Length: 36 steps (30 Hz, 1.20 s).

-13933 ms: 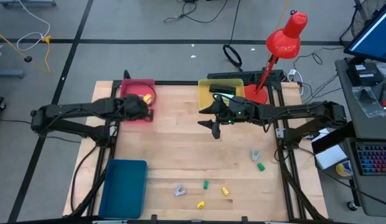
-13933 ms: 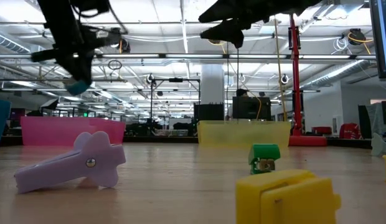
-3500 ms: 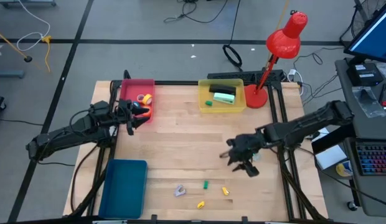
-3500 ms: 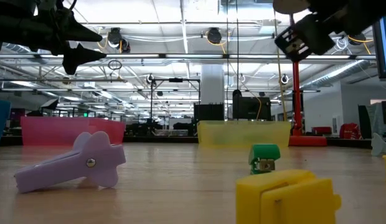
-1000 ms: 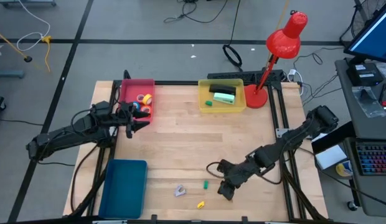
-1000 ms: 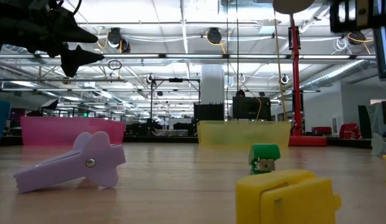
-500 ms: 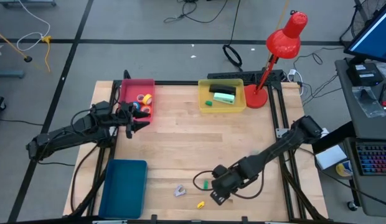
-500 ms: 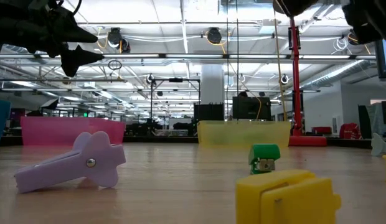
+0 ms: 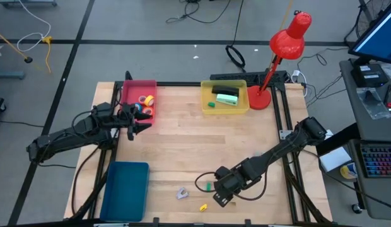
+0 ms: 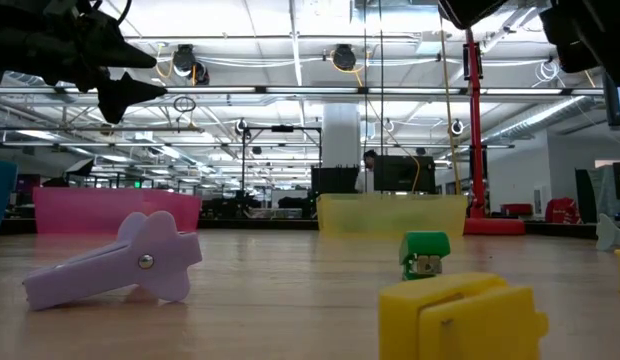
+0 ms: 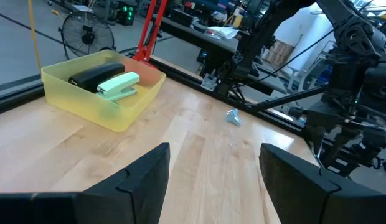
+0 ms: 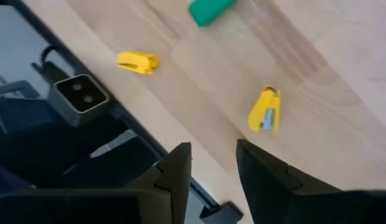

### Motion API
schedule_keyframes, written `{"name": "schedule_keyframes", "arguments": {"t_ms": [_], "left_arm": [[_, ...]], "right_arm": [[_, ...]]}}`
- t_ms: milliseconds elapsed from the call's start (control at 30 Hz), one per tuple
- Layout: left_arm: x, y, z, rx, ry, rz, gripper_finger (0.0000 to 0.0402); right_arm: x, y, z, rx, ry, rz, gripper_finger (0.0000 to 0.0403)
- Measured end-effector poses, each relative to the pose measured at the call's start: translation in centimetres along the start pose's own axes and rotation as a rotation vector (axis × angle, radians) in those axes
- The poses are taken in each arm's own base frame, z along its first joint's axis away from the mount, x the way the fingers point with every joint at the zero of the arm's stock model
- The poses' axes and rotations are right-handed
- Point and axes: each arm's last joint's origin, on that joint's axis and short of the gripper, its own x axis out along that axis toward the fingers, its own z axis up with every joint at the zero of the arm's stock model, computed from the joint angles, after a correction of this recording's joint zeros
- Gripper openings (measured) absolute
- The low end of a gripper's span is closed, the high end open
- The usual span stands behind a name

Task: Pick and place Stapler, Stapler remover, tape
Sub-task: Put the small yellow stapler into the yellow bin

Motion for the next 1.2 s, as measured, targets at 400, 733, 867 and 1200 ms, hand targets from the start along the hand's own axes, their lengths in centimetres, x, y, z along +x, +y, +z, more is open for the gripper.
{"name": "schedule_keyframes", "arguments": {"t_ms": [400, 733, 867, 1200], "left_arm": [[0.0, 0.0, 0.0, 0.001, 0.0, 0.0, 0.0248], [0.0, 0.0, 0.0, 0.0, 0.0, 0.0, 0.0248], [0.0, 0.0, 0.0, 0.0, 0.0, 0.0, 0.0248], [0.0, 0.0, 0.0, -0.001, 0.0, 0.0, 0.0248]], "right_arm": [[0.0, -0.1, 0.0, -0.038, -0.025, -0.017, 0.0125], [0.2, -0.4, -0.1, -0.097, -0.024, -0.028, 0.02], [1.3, -1.2, 0.0, -0.107, -0.015, -0.036, 0.0232], [3.3, -2.4, 0.5, -0.18, 0.063, 0.058, 0.0267]]}}
